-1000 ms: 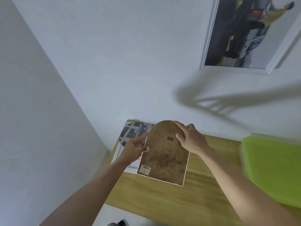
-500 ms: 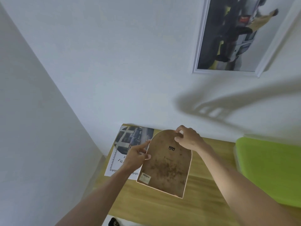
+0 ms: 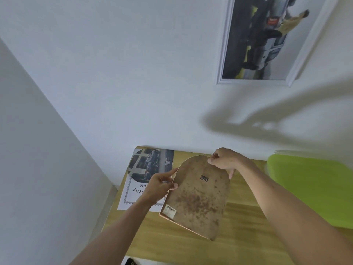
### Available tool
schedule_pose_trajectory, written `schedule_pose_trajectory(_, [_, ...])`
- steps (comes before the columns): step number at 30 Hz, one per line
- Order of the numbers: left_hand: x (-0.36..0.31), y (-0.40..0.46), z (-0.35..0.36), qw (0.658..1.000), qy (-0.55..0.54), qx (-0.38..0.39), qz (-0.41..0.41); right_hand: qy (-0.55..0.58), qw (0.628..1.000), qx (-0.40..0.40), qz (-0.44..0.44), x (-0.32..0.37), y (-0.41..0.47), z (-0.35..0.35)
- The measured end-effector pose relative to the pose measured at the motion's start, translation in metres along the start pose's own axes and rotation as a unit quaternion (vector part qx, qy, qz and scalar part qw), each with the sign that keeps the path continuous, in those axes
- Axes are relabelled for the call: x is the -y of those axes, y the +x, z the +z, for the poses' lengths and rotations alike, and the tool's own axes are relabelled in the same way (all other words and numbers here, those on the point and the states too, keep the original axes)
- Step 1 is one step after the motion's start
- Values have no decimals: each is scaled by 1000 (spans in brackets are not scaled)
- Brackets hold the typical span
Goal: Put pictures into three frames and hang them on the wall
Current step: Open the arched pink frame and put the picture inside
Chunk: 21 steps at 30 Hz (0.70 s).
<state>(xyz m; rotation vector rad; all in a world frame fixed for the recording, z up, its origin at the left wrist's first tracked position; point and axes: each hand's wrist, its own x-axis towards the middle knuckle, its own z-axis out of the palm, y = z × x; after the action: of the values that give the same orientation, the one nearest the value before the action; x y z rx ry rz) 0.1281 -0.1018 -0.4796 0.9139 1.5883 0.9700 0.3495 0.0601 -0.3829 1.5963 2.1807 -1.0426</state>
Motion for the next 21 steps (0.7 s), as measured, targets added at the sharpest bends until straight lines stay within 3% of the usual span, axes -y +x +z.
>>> schedule_pose_trajectory(5, [5,-4,1,999,-25,4,-20,150,988,18,14,-27,1,4])
schedule_pose_trajectory(12, [5,-6,9,990,-117,-31,-70,244,969,-16,31,-52,-10,17])
schedule_pose_trajectory(18, [-2,2,13,978,-180,-78,-75,416,909,-35,-6,-72,-15,42])
schedule_pose_trajectory(21, [-4,5,14,972,-201,-97,-77,425,905,-19,-13,-78,-21,59])
